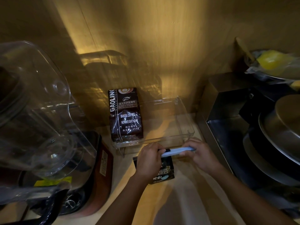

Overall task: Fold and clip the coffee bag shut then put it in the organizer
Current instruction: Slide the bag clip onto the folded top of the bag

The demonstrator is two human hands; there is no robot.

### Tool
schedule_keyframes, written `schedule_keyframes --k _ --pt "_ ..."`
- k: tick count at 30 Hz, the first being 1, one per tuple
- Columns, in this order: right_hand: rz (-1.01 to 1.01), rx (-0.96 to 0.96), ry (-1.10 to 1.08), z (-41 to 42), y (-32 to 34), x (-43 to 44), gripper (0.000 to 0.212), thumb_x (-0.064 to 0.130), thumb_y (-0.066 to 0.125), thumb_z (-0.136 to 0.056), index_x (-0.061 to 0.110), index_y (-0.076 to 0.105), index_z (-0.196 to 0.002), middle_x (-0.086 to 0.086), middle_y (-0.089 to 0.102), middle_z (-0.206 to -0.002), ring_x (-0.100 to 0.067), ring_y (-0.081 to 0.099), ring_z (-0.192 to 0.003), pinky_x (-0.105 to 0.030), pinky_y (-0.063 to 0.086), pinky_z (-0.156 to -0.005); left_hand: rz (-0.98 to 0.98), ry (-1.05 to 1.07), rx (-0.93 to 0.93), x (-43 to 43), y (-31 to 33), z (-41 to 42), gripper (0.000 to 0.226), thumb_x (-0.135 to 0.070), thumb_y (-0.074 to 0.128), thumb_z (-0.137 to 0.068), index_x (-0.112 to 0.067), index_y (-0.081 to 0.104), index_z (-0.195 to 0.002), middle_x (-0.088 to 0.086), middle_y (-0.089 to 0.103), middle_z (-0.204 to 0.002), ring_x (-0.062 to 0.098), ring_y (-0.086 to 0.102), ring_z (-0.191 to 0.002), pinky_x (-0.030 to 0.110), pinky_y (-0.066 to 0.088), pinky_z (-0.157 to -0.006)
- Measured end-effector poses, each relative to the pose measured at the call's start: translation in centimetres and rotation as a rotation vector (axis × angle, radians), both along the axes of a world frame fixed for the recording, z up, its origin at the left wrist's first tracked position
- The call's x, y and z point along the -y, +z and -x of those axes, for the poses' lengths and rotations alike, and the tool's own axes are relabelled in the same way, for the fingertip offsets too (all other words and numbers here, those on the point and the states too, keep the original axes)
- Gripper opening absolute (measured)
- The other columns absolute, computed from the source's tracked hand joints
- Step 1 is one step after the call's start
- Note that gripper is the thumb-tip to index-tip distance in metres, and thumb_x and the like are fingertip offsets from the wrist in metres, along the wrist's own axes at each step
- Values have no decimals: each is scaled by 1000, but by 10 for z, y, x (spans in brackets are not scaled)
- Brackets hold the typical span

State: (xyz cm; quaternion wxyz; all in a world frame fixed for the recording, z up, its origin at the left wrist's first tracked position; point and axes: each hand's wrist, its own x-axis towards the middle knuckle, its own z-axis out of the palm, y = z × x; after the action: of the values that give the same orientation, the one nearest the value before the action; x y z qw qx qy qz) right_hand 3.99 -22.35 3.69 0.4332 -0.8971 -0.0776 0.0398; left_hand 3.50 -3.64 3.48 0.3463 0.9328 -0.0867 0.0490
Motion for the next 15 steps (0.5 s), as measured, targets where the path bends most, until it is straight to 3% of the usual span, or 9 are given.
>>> schedule_keyframes --k 4,8,11,15 --pt "2 35 -23 5 -1 -8 10 9 69 -75 6 65 -84 3 54 -80 -13 50 -81 -15 35 -70 -52 6 46 6 -2 2 9 -13 54 -88 -18 59 -83 0 62 -84 12 44 -74 26 28 -63" --pt "23 93 3 10 -8 -25 10 9 69 -75 4 63 -82 13 46 -72 -13 45 -80 -25 29 -68 -156 -50 82 13 -1 9 20 5 62 -73 -12 52 -76 9 60 -74 26 52 -67 24 16 -58" --pt "-6 100 -15 10 -10 -31 14 10 69 -74 6 64 -86 17 44 -74 -8 43 -78 -17 30 -68 -178 -20 125 12 -2 14 35 12 70 -58 -12 48 -70 9 56 -64 26 51 -55 28 16 -56" --pt "-68 -2 24 9 -9 -24 15 13 71 -73 10 64 -85 13 50 -76 0 47 -74 -9 35 -65 -186 -42 142 8 -6 11 31 7 72 -65 -12 49 -72 8 58 -65 26 53 -57 28 19 -58"
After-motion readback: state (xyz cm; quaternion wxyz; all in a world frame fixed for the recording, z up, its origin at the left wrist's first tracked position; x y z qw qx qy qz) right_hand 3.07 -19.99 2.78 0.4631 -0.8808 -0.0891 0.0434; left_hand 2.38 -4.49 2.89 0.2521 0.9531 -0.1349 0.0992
